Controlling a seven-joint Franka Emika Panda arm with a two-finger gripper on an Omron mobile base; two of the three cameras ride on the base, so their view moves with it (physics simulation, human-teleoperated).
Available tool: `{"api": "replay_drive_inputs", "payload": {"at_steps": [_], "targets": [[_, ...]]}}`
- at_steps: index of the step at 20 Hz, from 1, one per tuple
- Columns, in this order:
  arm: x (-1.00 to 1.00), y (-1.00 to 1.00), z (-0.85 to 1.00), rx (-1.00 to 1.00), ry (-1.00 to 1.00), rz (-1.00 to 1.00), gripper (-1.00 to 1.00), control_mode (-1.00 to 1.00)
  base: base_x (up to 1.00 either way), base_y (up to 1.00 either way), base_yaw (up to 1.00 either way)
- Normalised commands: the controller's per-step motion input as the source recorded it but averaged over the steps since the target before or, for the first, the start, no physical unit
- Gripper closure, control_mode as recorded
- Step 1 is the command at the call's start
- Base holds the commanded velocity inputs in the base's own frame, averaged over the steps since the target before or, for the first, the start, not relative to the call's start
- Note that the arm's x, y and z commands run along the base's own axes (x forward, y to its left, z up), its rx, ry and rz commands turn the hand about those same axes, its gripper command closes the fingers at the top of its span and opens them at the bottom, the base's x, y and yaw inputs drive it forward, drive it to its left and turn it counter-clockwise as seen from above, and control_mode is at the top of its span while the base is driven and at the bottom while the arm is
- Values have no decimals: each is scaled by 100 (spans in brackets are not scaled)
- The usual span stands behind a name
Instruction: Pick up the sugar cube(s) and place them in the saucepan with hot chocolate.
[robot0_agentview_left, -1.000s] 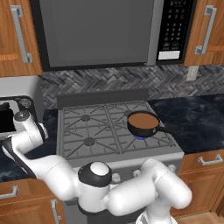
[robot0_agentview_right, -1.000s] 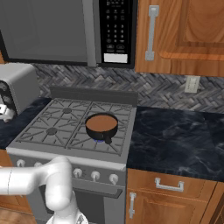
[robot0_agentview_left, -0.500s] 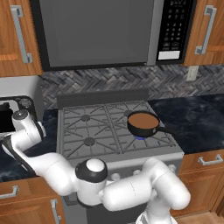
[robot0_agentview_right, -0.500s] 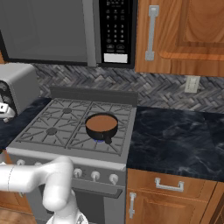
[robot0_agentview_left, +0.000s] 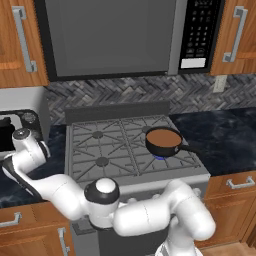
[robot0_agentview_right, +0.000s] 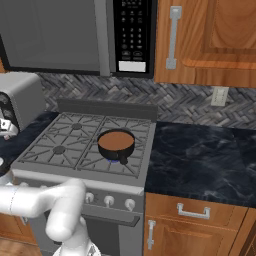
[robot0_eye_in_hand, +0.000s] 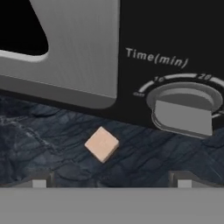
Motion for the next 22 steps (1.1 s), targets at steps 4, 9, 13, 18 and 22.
{"api": "replay_drive_inputs", "payload": {"at_steps": [4, 9, 13, 18, 22], "targets": [[21, 17, -18, 0, 0, 0, -100, -100, 0, 0, 0], [11, 21, -7, 0, 0, 0, -100, -100, 0, 0, 0], [11, 16, -14, 0, 0, 0, -100, -100, 0, 0, 0], [10, 8, -23, 0, 0, 0, -100, -100, 0, 0, 0], [3, 0, -27, 0, 1, 0, -100, -100, 0, 0, 0]]}}
